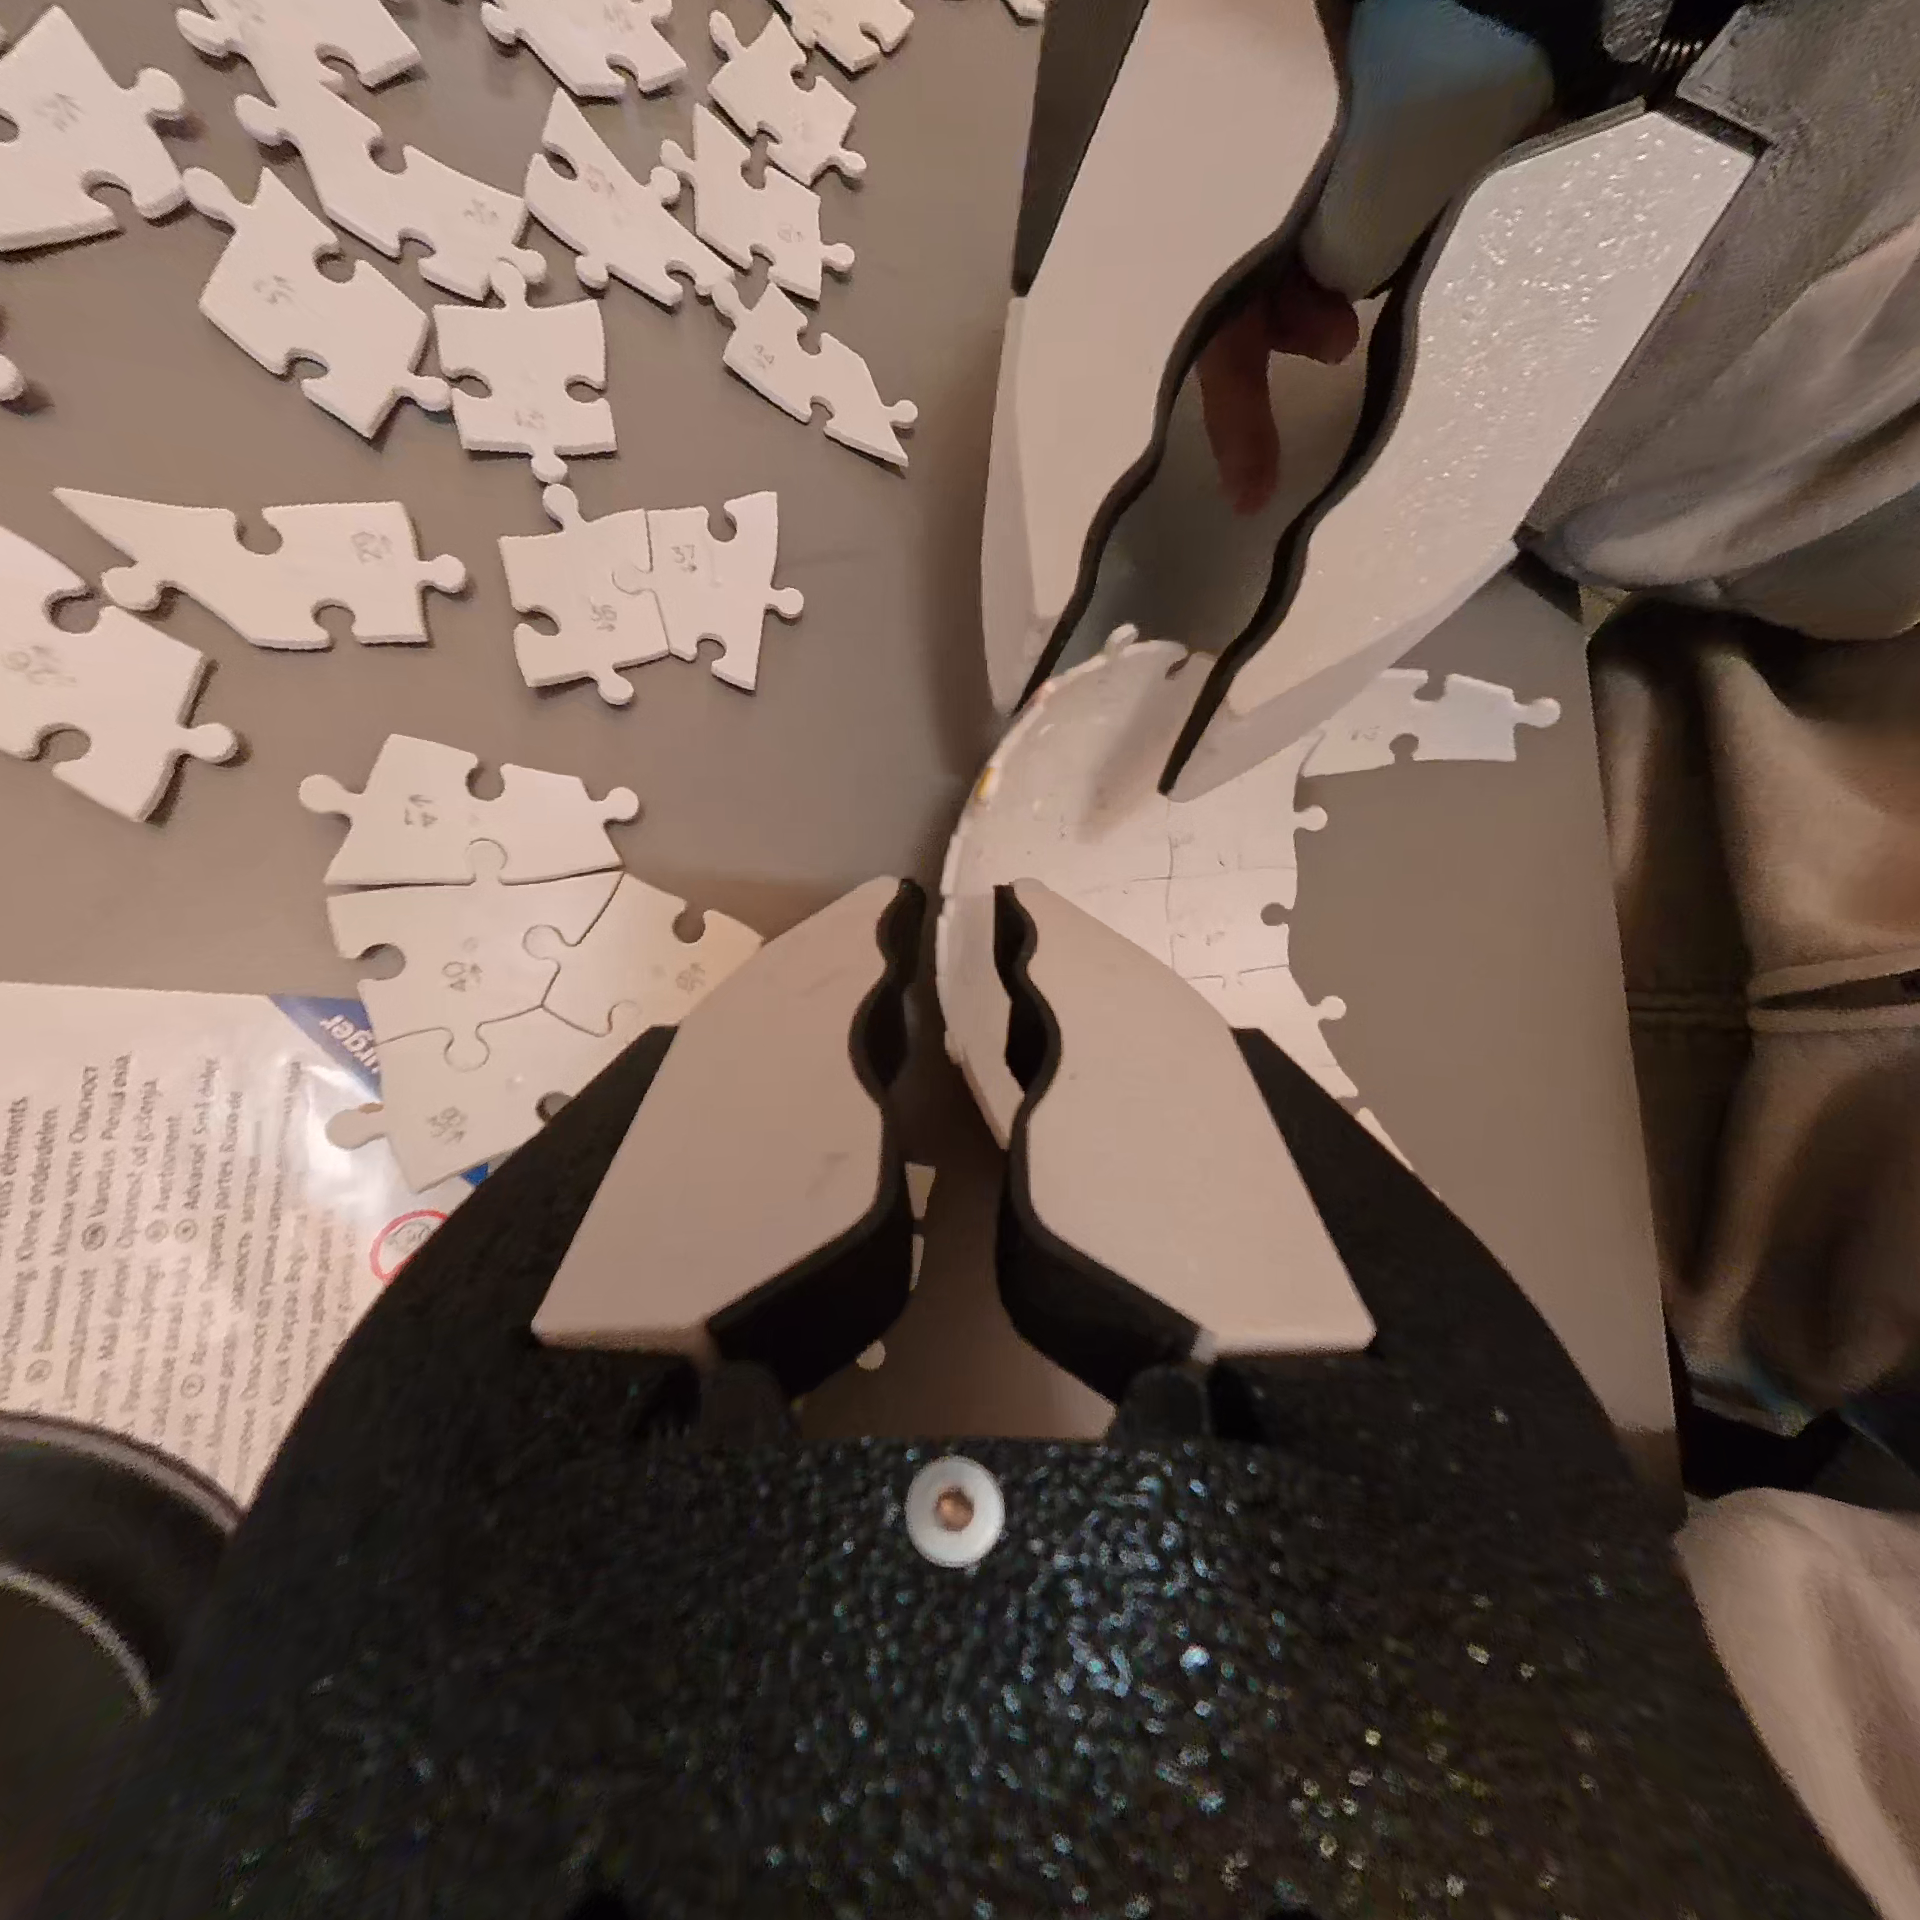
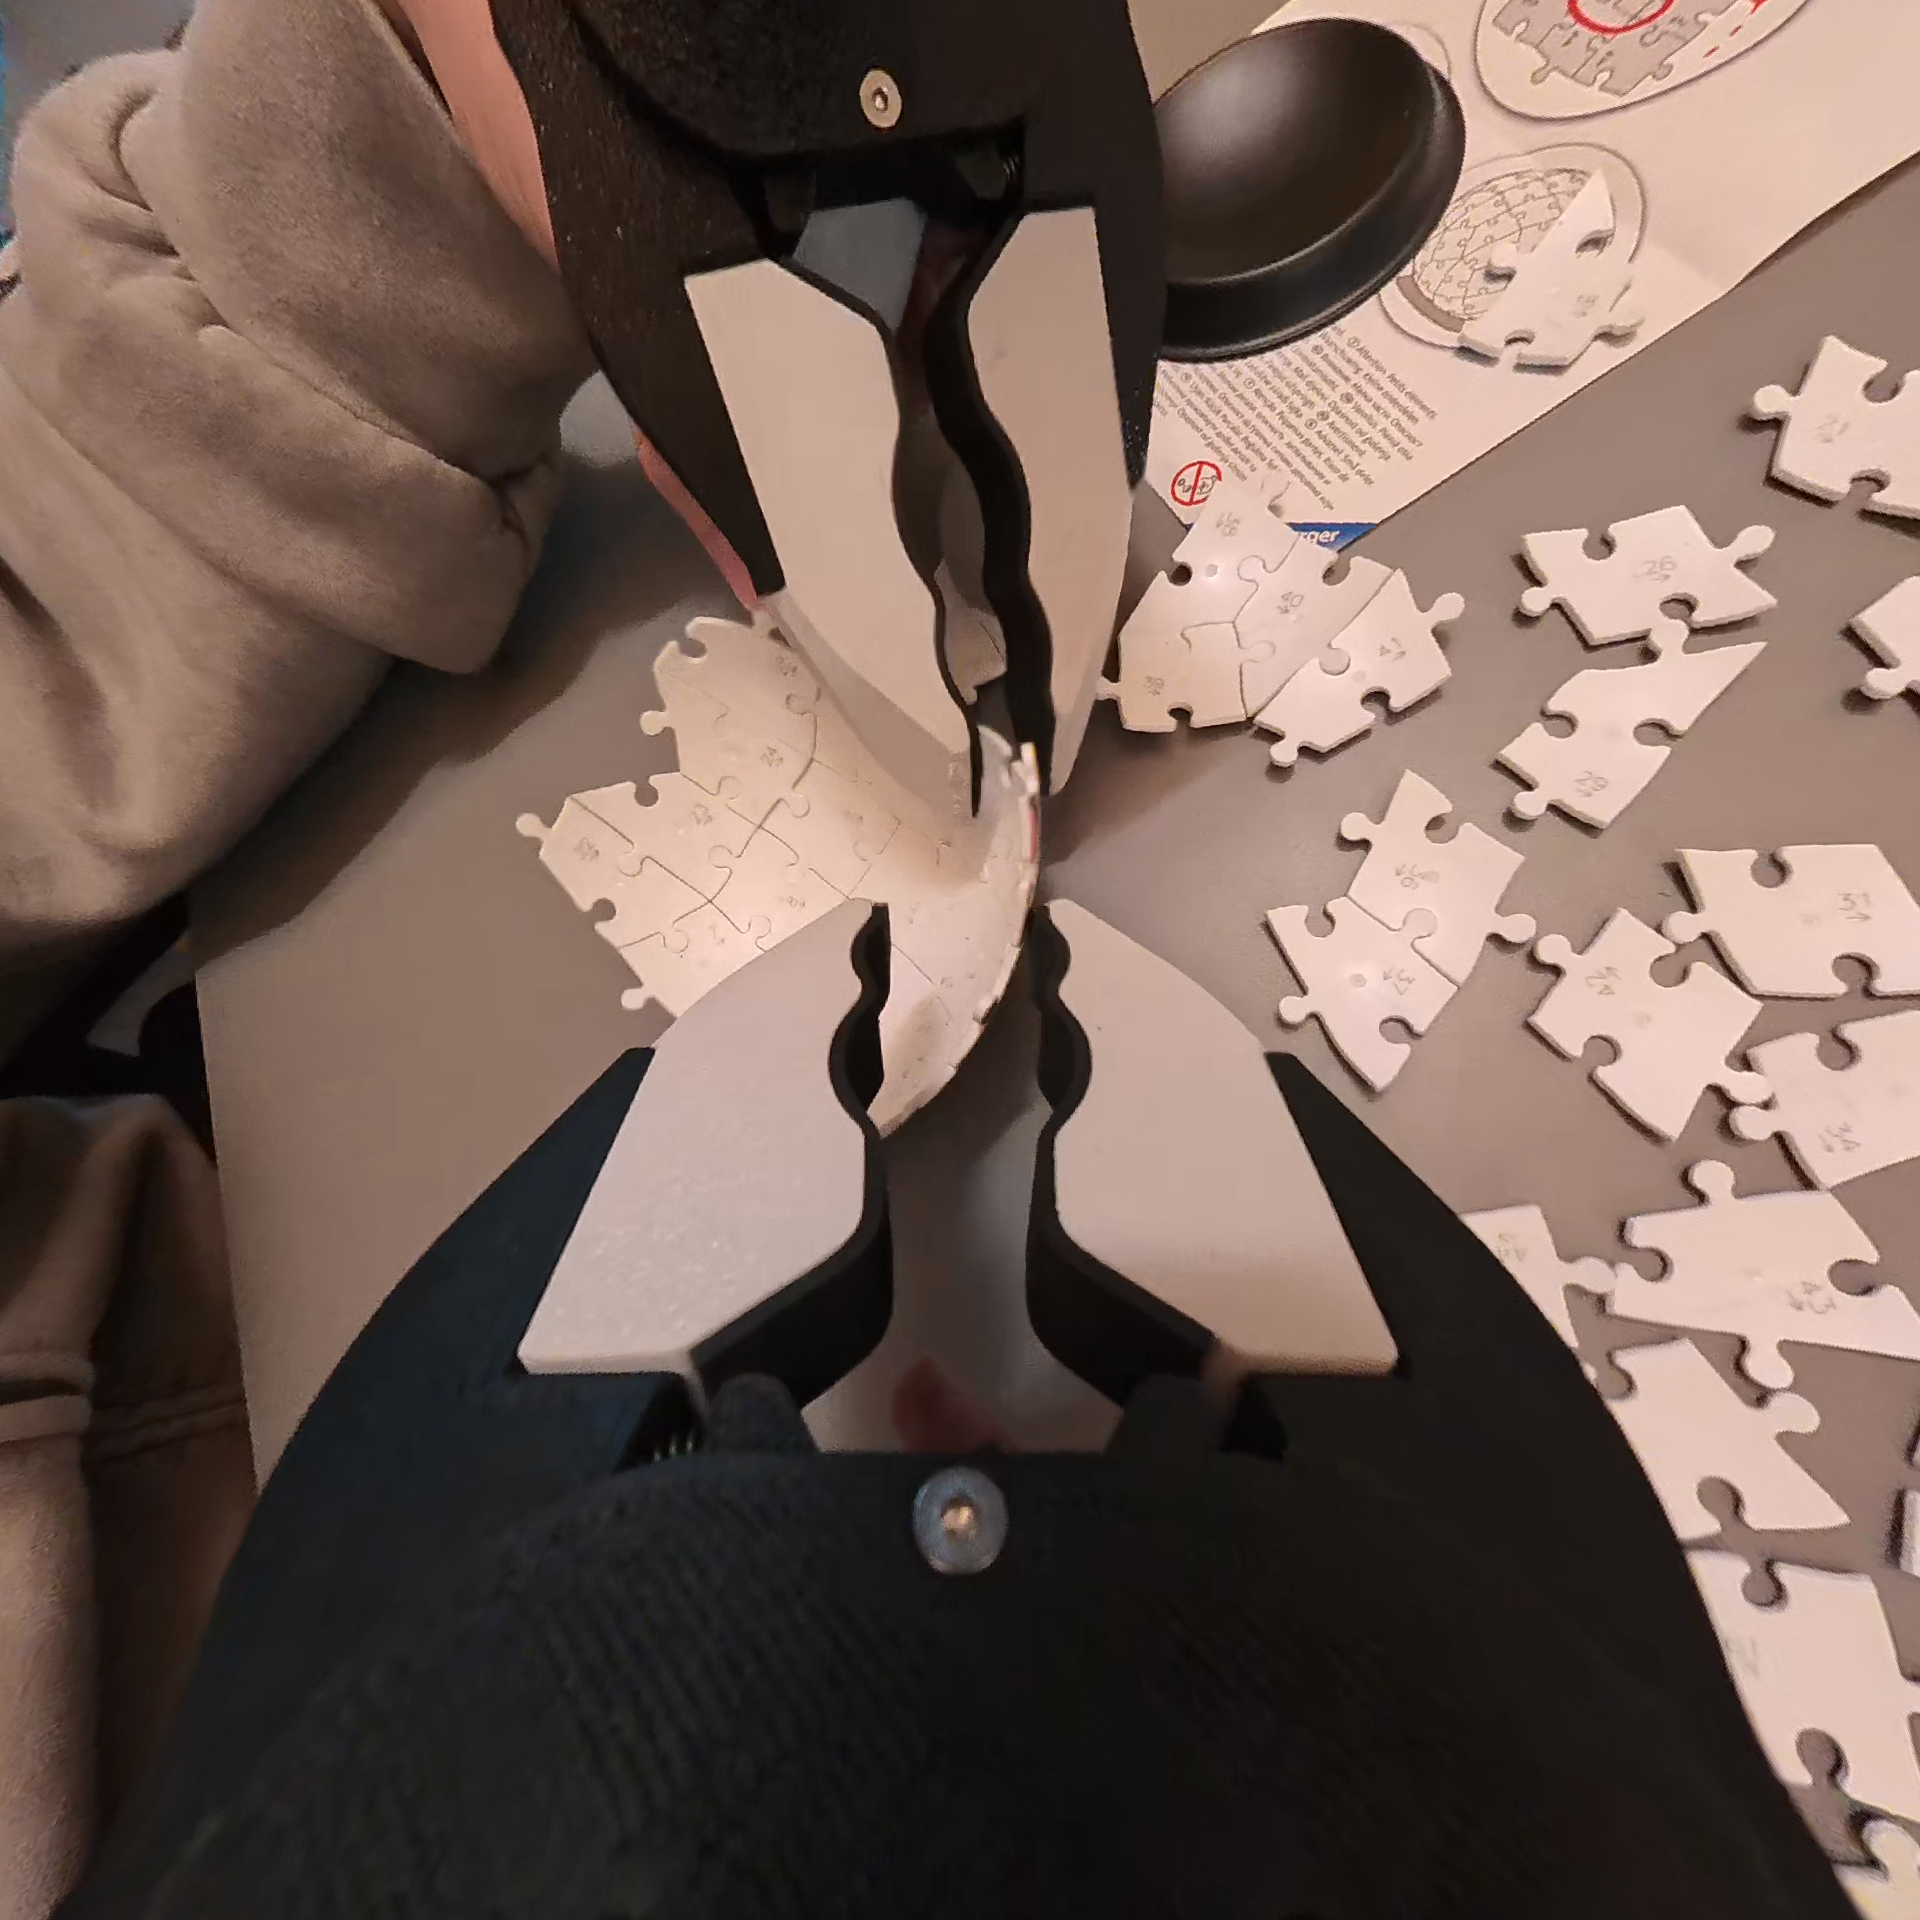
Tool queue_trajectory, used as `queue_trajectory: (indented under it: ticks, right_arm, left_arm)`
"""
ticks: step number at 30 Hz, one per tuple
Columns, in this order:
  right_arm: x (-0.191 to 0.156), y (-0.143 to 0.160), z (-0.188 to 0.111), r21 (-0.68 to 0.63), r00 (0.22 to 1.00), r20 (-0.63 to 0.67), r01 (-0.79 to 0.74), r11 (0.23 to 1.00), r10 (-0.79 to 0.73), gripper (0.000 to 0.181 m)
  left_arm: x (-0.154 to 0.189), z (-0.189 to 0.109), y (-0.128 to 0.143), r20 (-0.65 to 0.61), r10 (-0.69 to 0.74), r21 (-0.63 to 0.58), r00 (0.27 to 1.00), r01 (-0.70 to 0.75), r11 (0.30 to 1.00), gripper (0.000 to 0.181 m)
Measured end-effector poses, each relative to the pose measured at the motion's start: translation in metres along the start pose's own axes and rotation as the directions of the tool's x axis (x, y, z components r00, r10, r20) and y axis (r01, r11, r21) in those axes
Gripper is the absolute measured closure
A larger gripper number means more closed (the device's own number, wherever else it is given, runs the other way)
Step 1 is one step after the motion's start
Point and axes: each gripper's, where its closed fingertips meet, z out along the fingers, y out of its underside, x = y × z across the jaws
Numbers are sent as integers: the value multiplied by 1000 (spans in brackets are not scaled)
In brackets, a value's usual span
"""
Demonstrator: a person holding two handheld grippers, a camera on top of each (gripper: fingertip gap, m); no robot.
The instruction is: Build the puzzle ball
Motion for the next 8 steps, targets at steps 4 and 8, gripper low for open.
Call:
queue_trajectory:
  ticks: [4,8]
  right_arm:
    - [0,-2,-4,27,1000,7,-10,1000,10,154]
    - [2,-1,-11,39,1000,-9,-3,999,4,149]
  left_arm:
    - [-1,-4,-2,25,-7,3,1000,7,1000,167]
    - [-1,-13,0,80,3,-11,997,-2,1000,165]
